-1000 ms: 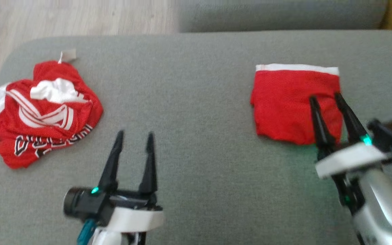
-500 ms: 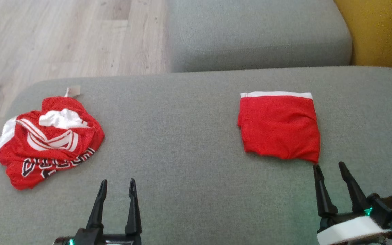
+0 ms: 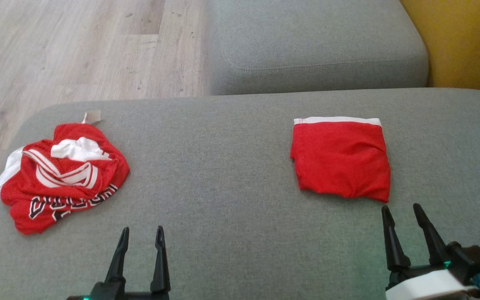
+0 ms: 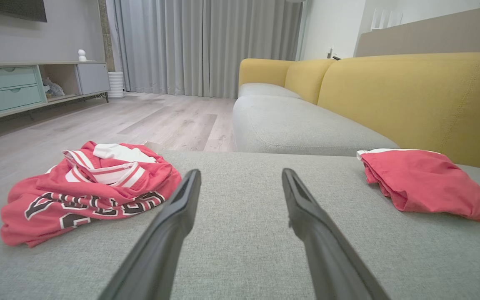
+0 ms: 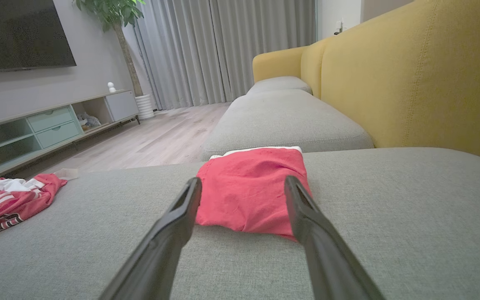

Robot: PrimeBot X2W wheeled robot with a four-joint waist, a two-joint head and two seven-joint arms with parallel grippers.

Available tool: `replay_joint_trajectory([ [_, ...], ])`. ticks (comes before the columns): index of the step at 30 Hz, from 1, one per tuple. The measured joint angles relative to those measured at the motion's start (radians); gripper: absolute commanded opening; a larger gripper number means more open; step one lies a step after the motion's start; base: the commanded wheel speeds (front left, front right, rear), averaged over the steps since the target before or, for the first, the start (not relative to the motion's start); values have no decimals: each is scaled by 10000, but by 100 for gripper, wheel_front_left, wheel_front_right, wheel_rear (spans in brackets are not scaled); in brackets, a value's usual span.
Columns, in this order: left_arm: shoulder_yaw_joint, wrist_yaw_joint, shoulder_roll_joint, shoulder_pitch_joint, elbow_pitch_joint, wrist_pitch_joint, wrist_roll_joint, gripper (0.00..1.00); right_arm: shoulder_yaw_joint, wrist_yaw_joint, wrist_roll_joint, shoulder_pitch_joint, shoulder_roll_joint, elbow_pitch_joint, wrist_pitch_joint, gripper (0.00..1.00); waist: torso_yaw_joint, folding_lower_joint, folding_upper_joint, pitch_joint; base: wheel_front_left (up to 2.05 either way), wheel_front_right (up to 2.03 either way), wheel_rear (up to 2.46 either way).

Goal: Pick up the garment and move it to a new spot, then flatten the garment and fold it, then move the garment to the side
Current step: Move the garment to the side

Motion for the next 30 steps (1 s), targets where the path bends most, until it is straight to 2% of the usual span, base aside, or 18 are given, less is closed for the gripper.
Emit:
replay_joint_trajectory([
  [30, -73, -10, 0, 0, -86, 0, 0, 100, 107, 0, -19, 0, -19, 188, 0, 100, 36, 0, 0, 96, 0, 0, 0],
])
